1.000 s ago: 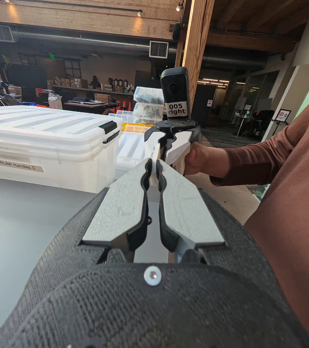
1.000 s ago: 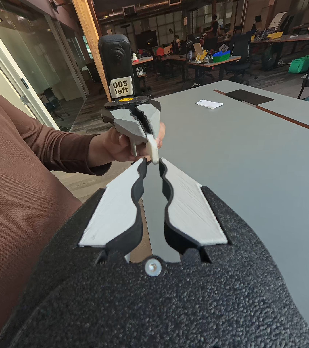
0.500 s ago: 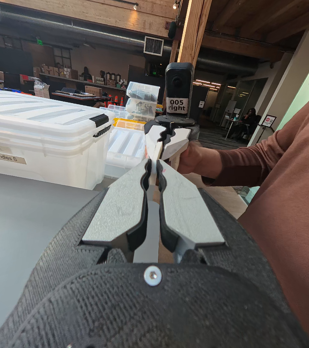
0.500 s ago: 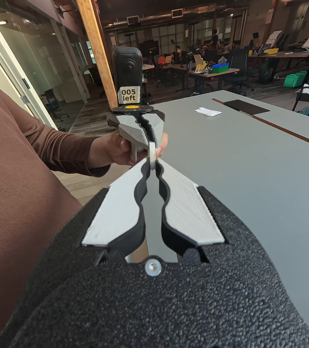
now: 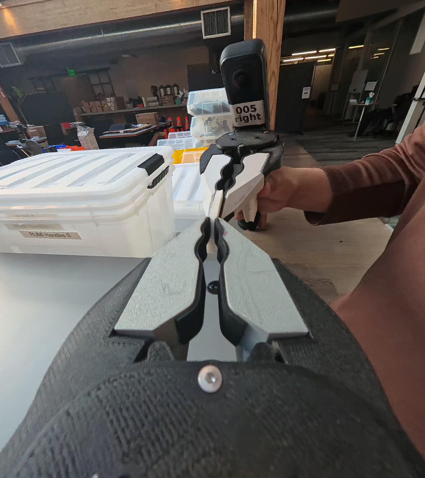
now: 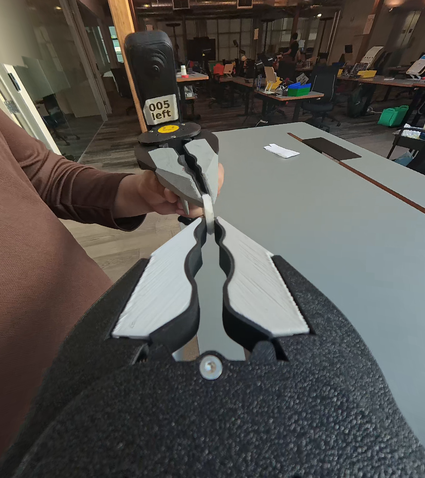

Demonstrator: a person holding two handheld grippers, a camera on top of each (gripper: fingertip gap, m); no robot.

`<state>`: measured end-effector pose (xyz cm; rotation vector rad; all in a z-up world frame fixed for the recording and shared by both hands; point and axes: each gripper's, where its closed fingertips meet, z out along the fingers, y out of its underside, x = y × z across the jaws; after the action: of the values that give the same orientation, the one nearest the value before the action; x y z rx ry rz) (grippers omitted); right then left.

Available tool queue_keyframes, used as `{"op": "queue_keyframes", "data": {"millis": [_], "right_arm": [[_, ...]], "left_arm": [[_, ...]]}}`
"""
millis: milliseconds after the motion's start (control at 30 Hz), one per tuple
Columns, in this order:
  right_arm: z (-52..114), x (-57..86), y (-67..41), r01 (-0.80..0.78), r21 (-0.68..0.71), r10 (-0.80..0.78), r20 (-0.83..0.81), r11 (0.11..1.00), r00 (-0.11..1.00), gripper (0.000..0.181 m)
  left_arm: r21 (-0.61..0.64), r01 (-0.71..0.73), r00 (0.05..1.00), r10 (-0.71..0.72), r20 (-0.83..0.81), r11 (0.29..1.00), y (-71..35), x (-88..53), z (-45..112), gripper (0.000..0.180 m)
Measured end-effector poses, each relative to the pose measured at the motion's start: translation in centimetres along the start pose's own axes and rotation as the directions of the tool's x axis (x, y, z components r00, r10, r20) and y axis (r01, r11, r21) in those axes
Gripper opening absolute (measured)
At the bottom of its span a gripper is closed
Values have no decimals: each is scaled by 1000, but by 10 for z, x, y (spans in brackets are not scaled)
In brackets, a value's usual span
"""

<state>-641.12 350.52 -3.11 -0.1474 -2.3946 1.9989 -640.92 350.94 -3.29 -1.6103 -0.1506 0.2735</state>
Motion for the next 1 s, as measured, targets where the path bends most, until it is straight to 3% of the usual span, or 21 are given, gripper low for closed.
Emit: {"op": "queue_keyframes", "data": {"millis": [333,500,1000], "right_arm": [[-13,-8,-2,282,-165,-296,-61,945,953,12],[-8,-11,18,373,-300,-404,-47,878,913,5],[-7,-13,16,416,-306,-443,-24,857,896,4]], "left_arm": [[-167,-154,988,154,-12,974,10,14,10,2],[-187,-187,982,187,-17,965,10,18,14,2],[-221,-211,977,209,-32,952,19,21,15,2]]}}
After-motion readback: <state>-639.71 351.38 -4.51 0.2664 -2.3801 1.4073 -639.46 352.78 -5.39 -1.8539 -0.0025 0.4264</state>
